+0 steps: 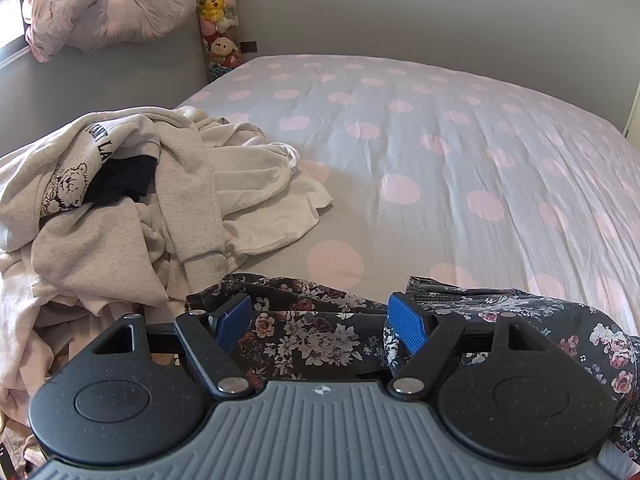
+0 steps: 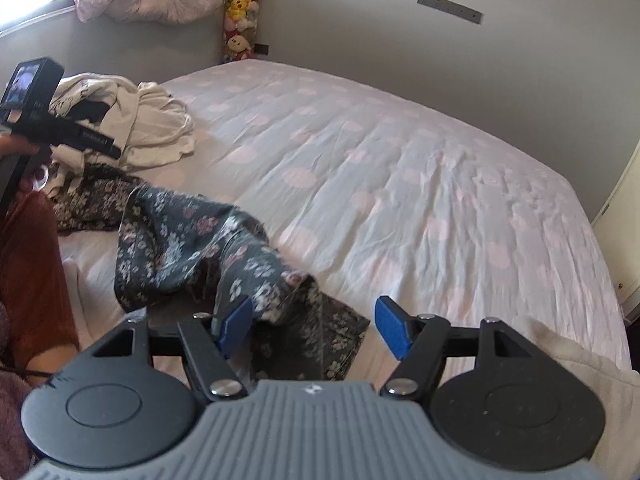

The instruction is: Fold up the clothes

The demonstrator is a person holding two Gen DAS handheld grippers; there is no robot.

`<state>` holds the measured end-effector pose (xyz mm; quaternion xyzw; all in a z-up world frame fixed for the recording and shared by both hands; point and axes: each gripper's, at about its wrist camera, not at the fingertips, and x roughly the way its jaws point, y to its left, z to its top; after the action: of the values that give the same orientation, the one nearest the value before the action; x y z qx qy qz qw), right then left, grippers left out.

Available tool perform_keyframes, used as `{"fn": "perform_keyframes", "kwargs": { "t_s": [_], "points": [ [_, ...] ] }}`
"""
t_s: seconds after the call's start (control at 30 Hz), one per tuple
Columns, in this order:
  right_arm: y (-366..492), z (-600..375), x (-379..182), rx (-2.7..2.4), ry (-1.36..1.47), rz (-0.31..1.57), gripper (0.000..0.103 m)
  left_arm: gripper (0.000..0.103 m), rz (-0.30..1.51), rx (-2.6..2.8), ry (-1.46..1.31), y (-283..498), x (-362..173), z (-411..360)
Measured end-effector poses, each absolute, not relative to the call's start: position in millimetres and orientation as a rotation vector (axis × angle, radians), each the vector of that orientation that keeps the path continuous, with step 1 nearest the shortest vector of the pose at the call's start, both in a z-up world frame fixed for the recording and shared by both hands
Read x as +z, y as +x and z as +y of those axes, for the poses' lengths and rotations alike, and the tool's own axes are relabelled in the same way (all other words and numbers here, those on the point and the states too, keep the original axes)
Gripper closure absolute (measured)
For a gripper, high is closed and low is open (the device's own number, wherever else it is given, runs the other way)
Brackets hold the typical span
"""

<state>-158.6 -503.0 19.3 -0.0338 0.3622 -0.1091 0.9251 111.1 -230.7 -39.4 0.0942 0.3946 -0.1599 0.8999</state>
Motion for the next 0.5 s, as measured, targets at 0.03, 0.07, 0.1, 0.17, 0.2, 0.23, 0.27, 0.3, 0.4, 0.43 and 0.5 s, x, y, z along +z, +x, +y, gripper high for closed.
{"fn": "perform_keyframes", "kwargs": {
  "t_s": [0.03, 0.07, 0.1, 0.17, 0.2, 0.23, 0.27, 0.3, 0.4, 0.43, 0.5],
  "points": [
    [-155, -507, 22, -0.238, -0.069, 0.724, 0.032, 0.028, 0.819, -0.331, 0.198, 112, -41, -232],
    [-150, -511, 24, -0.253, -0.071, 0.707, 0.030, 0.028, 0.822, -0.329, 0.202, 114, -43, -234],
    [-142, -515, 24, -0.265, -0.075, 0.701, 0.030, 0.028, 0.828, -0.329, 0.204, 115, -45, -235],
    [-127, -525, 24, -0.286, -0.088, 0.698, 0.030, 0.028, 0.838, -0.332, 0.209, 118, -49, -238],
    [-119, -530, 23, -0.294, -0.097, 0.703, 0.030, 0.028, 0.843, -0.334, 0.211, 120, -50, -239],
    [-111, -536, 22, -0.303, -0.107, 0.707, 0.030, 0.028, 0.846, -0.335, 0.214, 122, -52, -240],
    [-102, -545, 22, -0.307, -0.114, 0.714, 0.030, 0.028, 0.849, -0.332, 0.215, 124, -53, -240],
    [-94, -552, 22, -0.304, -0.117, 0.717, 0.030, 0.028, 0.853, -0.330, 0.217, 126, -55, -241],
    [-68, -578, 22, -0.295, -0.121, 0.725, 0.030, 0.028, 0.879, -0.321, 0.211, 135, -62, -241],
    [-59, -587, 21, -0.288, -0.122, 0.729, 0.030, 0.028, 0.892, -0.318, 0.209, 139, -65, -242],
    [-41, -595, 14, -0.259, -0.114, 0.748, 0.030, 0.028, 0.918, -0.314, 0.210, 145, -71, -243]
  ]
}}
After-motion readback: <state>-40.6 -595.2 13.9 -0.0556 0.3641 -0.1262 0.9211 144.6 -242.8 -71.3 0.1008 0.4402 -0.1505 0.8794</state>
